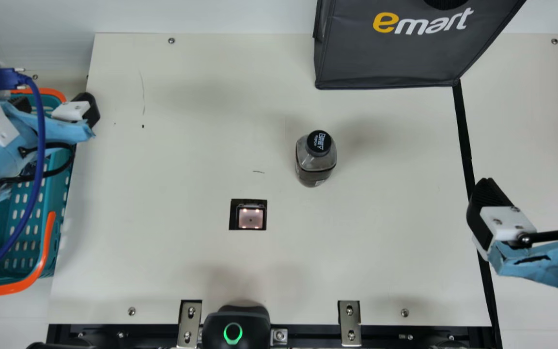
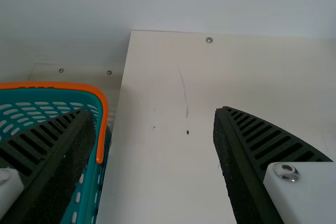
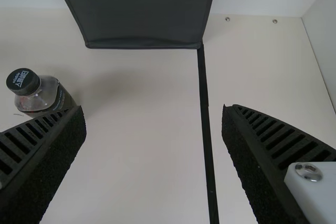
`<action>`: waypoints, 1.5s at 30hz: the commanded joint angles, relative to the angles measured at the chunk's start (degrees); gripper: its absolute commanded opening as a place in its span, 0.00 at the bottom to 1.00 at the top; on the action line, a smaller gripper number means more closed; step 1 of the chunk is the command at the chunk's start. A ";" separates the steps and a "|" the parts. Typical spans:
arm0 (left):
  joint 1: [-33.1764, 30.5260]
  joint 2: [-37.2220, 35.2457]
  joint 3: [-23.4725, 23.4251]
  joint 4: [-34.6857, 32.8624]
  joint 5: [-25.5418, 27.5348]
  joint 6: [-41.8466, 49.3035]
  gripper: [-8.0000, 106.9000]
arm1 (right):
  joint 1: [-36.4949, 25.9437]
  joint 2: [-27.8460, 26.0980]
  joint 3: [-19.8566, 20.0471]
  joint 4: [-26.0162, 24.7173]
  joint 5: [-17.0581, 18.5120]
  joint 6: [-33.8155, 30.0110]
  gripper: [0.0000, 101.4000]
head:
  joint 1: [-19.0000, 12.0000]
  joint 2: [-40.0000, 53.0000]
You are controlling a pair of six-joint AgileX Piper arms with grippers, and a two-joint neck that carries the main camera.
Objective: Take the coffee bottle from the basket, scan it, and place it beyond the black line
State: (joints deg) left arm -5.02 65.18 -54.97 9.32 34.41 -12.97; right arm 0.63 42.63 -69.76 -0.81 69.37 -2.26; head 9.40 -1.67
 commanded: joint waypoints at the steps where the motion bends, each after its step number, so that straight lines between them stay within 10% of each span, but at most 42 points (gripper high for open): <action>1: 0.00 0.00 0.00 0.00 0.00 0.00 0.85 | 0.00 0.00 0.00 0.00 0.00 0.00 0.90 | -1.48 0.09; 45: 0.00 0.00 0.00 0.00 0.00 0.00 0.85 | 16.41 10.67 -4.18 -2.27 -3.95 4.90 0.90 | -1.48 0.09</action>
State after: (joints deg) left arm -5.02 65.18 -54.97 9.32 34.41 -12.97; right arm 16.46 53.15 -73.92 -2.91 65.62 2.48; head 9.40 -1.67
